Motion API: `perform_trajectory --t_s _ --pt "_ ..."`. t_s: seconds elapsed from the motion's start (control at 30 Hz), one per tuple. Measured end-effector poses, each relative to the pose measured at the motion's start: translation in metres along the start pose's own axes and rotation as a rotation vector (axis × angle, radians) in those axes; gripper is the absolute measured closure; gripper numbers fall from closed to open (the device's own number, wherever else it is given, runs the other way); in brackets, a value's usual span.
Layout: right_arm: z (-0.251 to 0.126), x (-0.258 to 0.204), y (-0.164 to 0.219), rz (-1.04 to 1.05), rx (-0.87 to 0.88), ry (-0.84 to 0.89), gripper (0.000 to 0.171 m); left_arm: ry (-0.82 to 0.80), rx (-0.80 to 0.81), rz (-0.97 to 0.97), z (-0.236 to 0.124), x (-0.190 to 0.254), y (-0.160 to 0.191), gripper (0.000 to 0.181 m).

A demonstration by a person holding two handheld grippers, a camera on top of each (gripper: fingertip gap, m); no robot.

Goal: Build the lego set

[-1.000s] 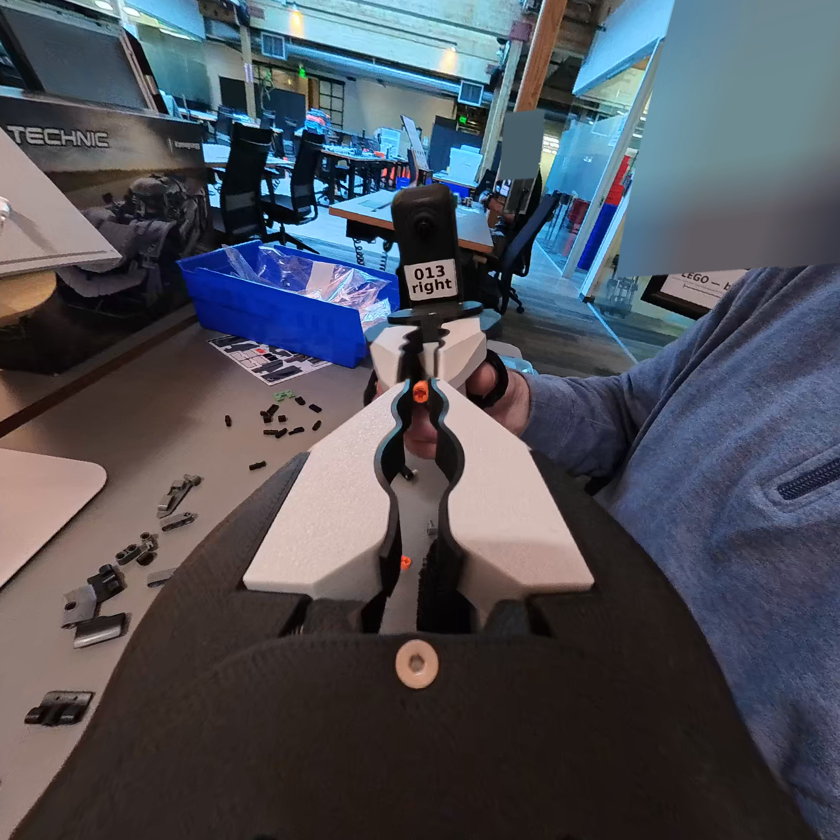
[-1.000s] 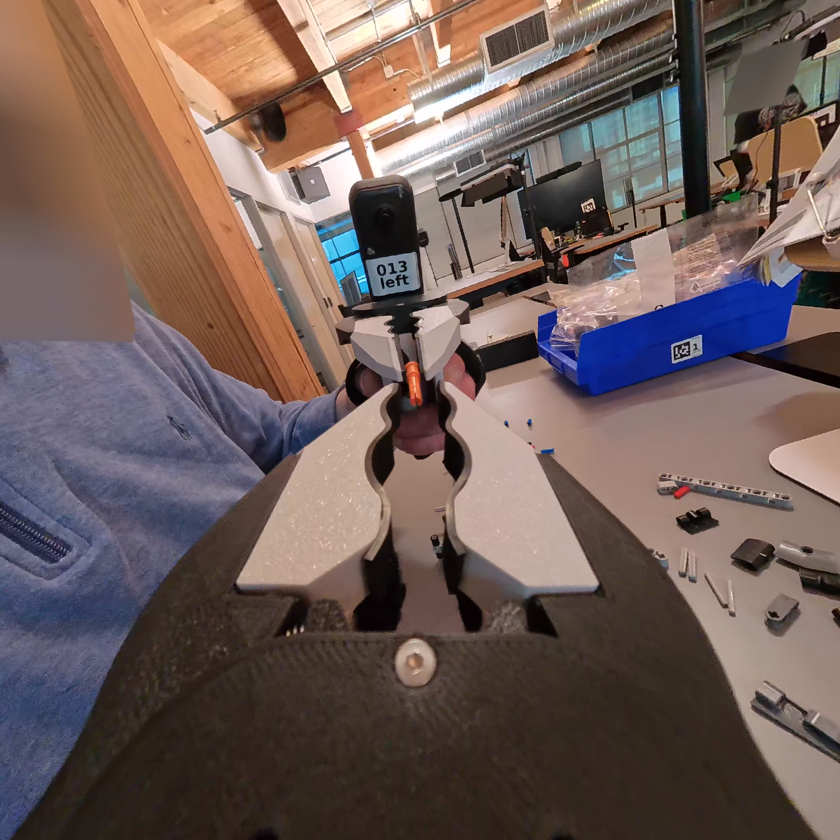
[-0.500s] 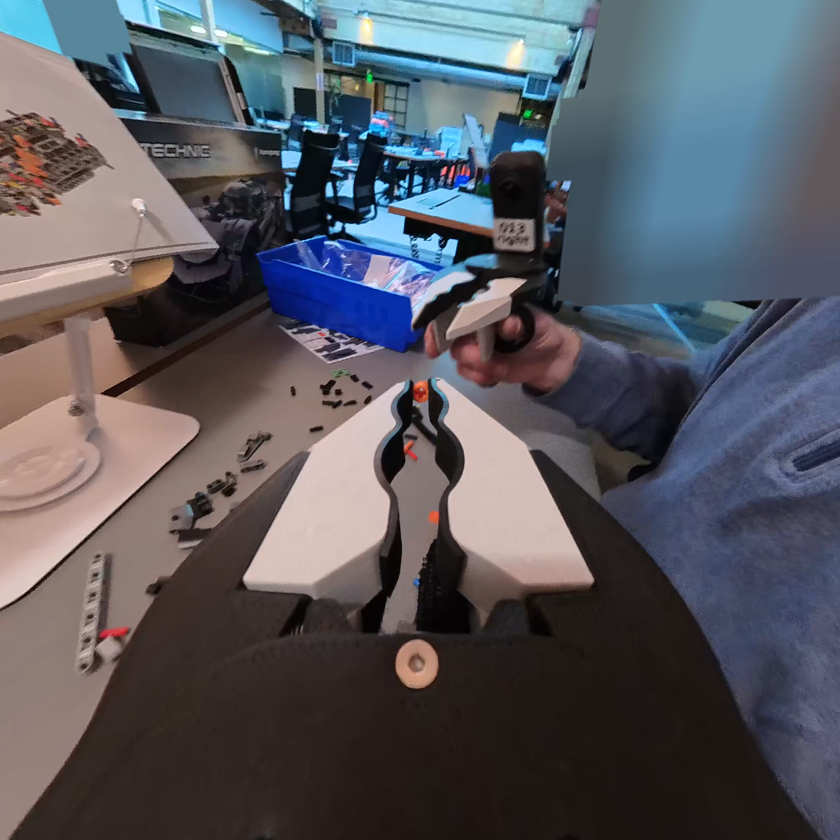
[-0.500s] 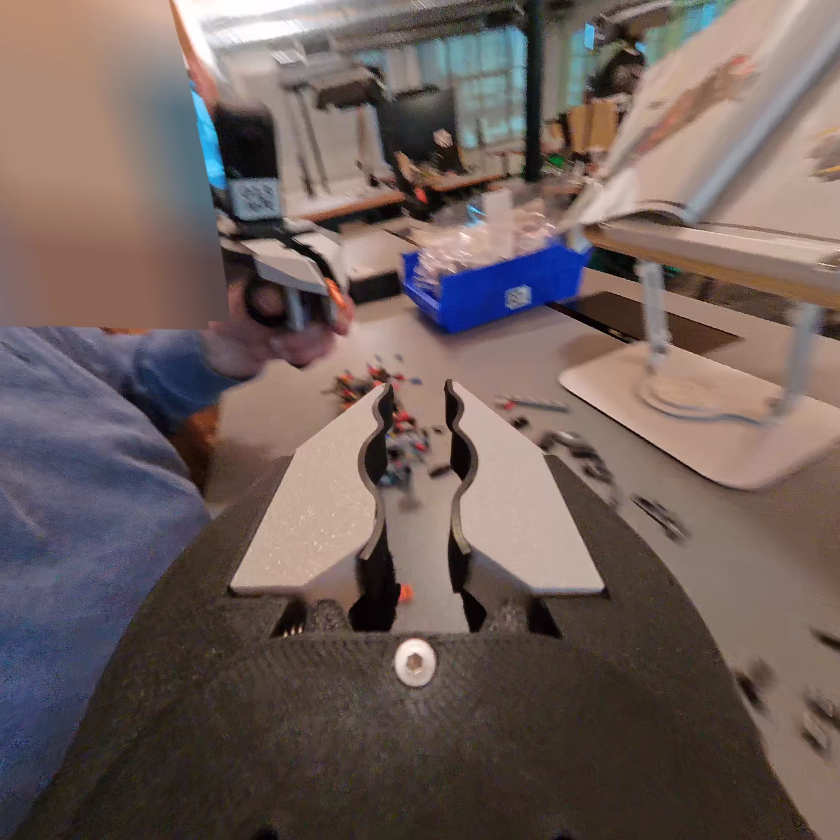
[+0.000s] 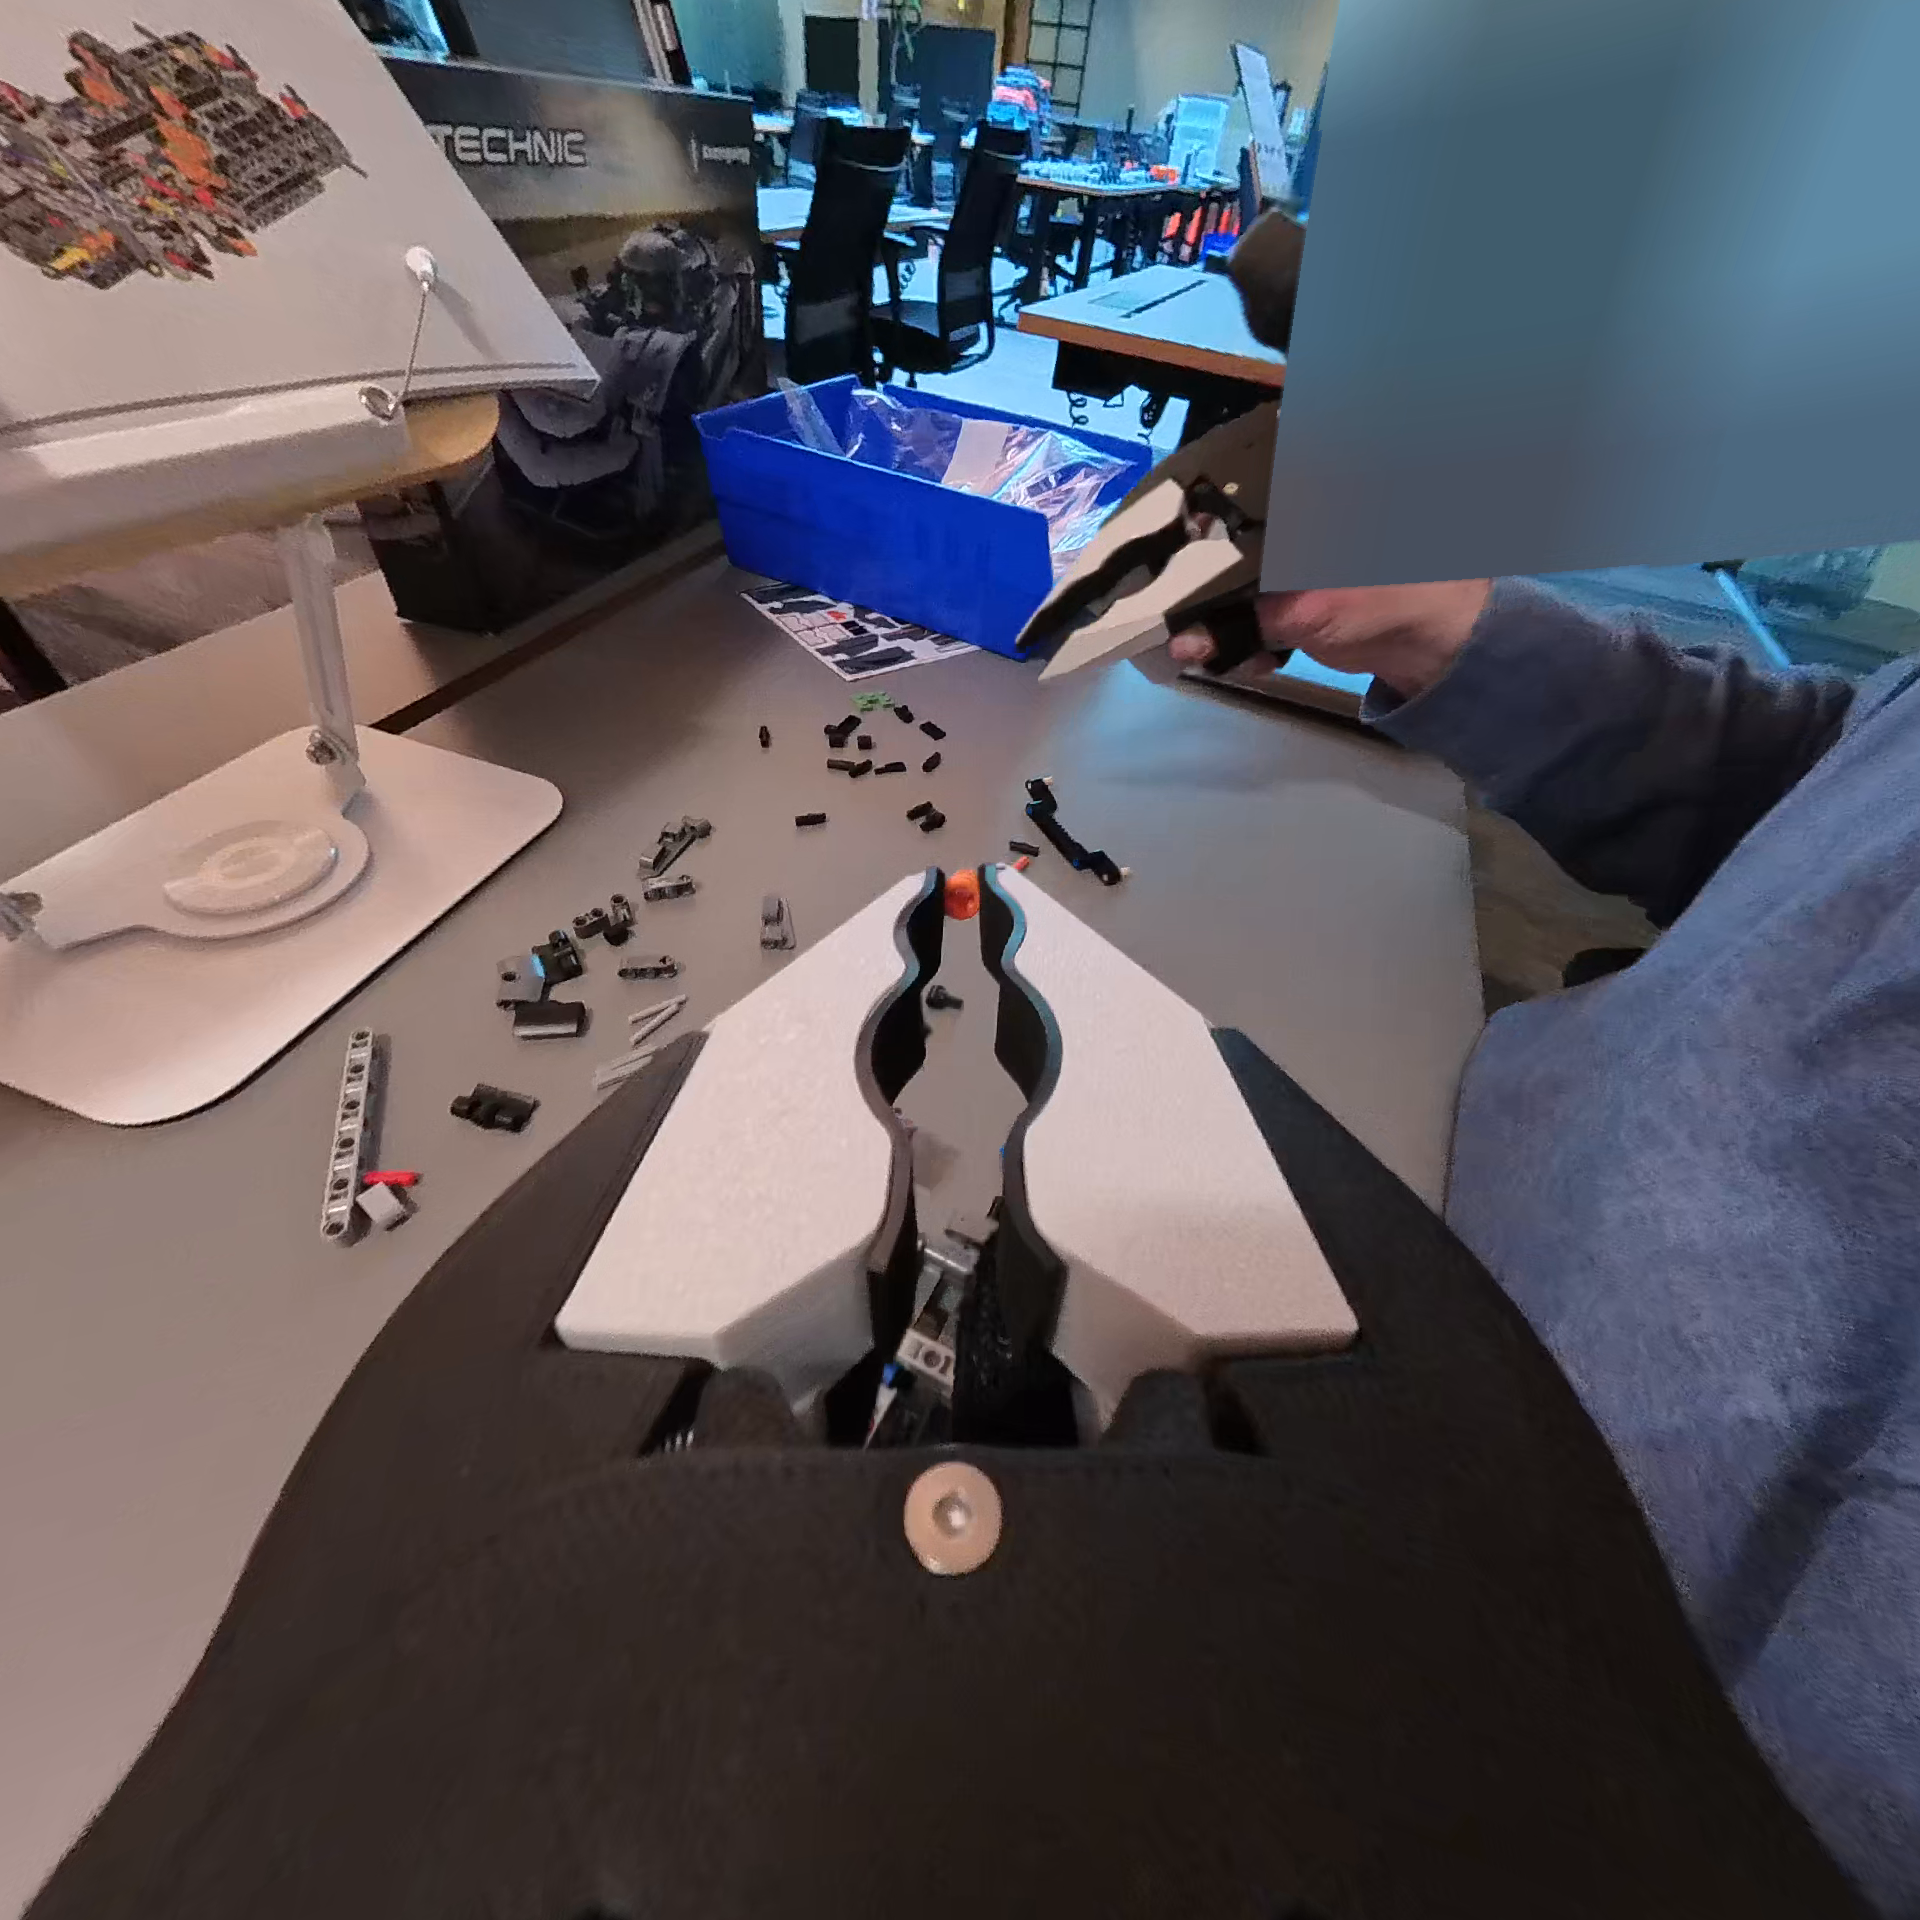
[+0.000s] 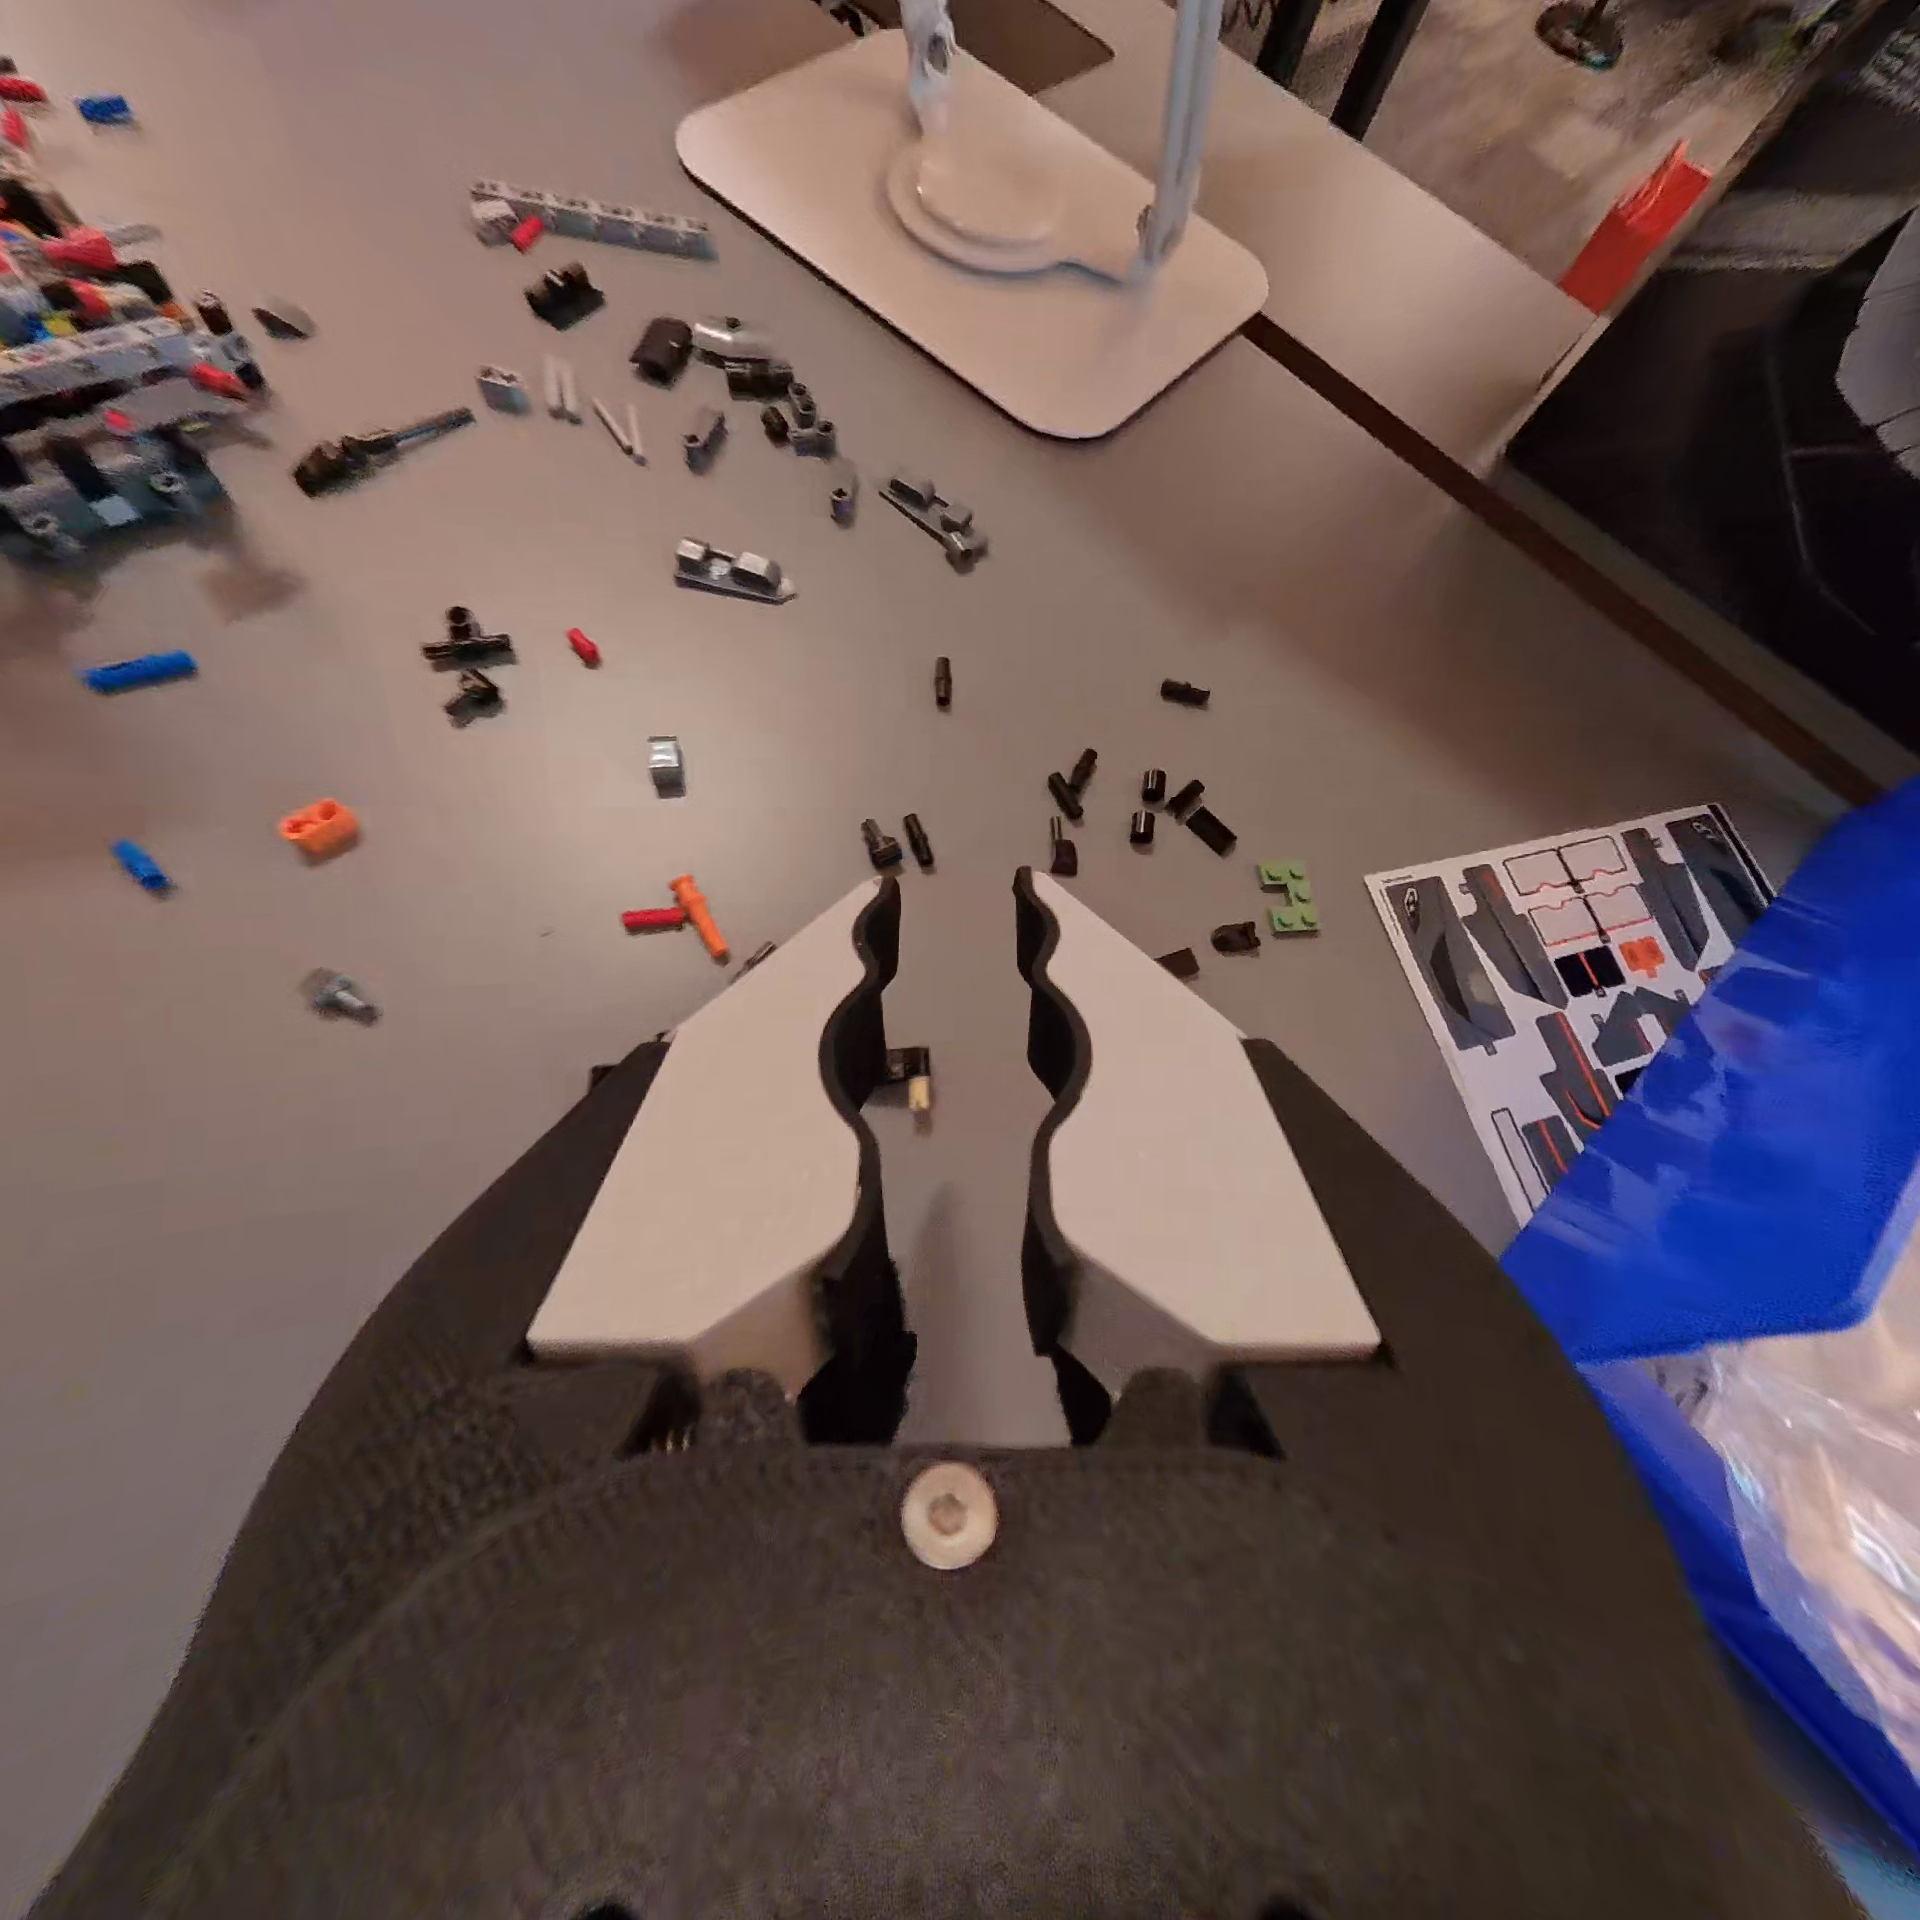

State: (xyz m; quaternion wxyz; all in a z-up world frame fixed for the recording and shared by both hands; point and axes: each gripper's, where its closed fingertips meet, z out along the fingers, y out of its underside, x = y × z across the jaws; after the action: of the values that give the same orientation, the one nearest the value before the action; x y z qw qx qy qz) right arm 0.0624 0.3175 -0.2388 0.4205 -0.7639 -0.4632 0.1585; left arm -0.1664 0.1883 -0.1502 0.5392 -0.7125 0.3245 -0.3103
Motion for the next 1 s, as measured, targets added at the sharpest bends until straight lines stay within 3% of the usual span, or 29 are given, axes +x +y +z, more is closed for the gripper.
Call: perform_trajectory --t_s 0.23,0.4,0.7,1.0 --pt "0.014 0.010 0.007 0.006 -0.064 -0.041 0.156 -0.049 -0.010 -0.013 -0.017 -0.012 0.006 0.177" --pt "0.013 -0.027 0.018 -0.042 -0.112 -0.171 0.158 -0.062 -0.004 -0.027 -0.024 -0.021 0.008 0.177" --pt "0.054 -0.131 -0.021 -0.194 -0.048 -0.365 0.157 -0.069 -0.012 -0.018 -0.032 -0.020 0.010 0.177" --pt "0.087 -0.144 -0.020 -0.230 -0.141 -0.342 0.154 -0.097 -0.006 -0.033 -0.052 -0.024 0.018 0.177"
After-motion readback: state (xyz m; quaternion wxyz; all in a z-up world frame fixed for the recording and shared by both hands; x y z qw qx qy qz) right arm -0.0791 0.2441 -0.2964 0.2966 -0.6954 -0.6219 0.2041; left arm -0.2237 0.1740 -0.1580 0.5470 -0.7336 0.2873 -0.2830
